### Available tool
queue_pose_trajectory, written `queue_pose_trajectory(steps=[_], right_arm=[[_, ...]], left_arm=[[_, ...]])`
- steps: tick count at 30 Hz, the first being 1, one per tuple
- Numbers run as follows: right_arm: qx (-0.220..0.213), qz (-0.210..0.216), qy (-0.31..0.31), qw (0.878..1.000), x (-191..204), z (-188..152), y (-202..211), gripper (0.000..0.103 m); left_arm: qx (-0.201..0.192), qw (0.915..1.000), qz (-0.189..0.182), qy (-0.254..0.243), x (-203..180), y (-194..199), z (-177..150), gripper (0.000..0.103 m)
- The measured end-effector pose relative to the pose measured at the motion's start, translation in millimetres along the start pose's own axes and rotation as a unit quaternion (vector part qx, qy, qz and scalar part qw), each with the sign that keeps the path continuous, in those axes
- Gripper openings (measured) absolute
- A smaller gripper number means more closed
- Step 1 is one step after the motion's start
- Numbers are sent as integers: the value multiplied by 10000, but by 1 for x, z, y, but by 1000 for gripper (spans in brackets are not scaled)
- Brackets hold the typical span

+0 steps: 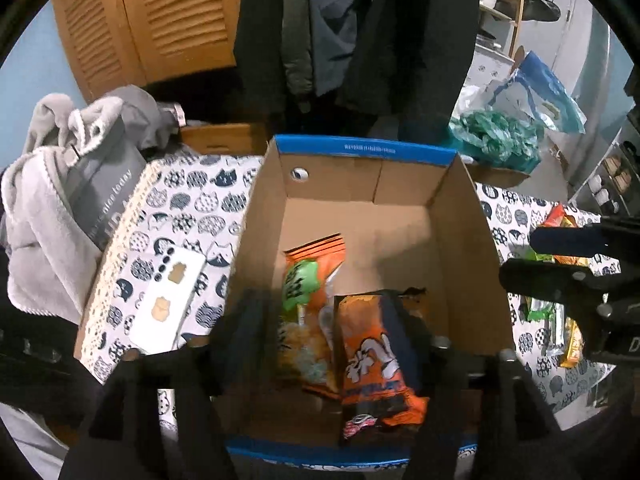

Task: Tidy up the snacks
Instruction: 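Lower both bags into the box and open both tools, then move both tools back over the snack pile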

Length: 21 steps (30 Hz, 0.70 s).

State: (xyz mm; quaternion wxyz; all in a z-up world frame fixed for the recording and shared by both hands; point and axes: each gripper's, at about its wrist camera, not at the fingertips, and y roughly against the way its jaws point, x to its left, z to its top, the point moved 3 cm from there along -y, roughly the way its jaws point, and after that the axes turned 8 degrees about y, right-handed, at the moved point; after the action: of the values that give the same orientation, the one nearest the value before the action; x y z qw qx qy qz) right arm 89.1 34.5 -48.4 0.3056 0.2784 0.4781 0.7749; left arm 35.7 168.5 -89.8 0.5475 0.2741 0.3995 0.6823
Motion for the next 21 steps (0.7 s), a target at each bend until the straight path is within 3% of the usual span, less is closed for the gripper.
queue_pose_trajectory(steps=[5,21], right_arm=[[-45,-161,-84,9998,-11,-4,6,71],[159,-610,-457,9970,-70,-57,20,75]], left_arm=[[-73,9999,42,-80,-5,3,2,75],[11,9986,-357,-402,-61,9,2,81]])
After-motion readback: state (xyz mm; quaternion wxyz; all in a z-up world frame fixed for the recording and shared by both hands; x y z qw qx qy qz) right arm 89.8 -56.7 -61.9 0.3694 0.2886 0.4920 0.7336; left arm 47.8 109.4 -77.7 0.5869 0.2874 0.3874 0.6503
